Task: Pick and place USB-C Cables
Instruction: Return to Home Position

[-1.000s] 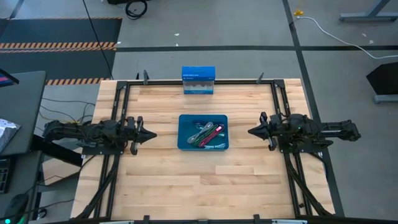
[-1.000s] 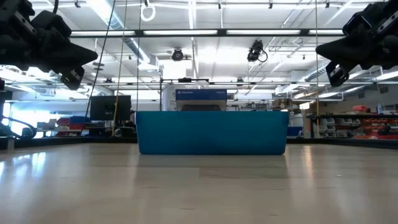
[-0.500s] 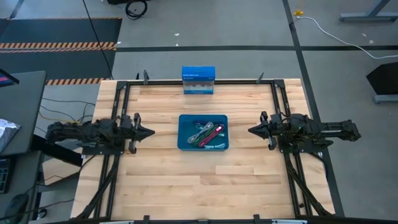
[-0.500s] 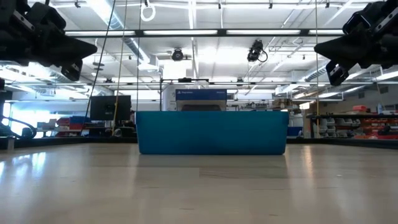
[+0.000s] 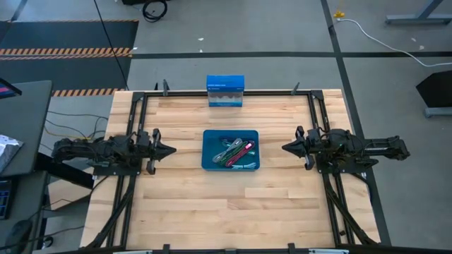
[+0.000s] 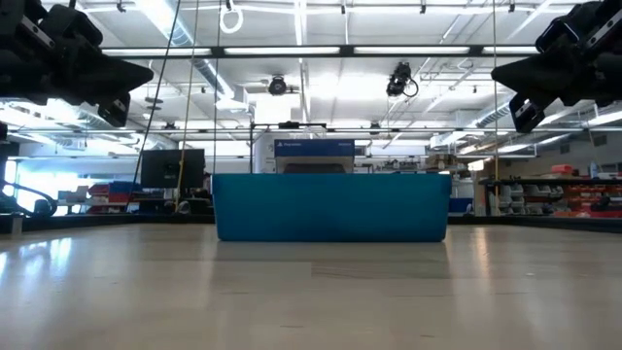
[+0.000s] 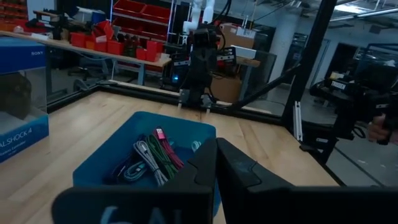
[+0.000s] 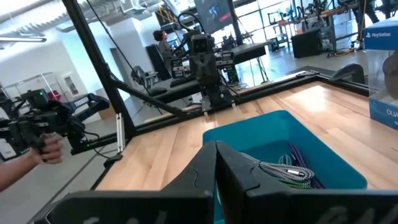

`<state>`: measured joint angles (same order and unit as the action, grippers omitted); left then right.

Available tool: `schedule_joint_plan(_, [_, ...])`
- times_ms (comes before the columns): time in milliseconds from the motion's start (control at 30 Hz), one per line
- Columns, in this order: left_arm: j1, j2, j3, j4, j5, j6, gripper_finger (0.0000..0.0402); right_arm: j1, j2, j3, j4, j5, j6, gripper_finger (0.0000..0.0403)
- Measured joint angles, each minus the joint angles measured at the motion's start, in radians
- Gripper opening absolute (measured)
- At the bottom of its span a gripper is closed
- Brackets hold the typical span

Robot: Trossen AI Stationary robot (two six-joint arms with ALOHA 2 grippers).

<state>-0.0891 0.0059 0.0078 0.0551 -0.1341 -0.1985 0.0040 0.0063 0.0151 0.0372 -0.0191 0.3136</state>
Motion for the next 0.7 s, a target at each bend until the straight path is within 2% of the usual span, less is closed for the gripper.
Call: schedule_joint_plan(700, [0.000,0.000,0.000,0.001,0.000,0.001,0.0020,0.000,0.000,0.000,0.000,-0.001,-0.002,0.0013])
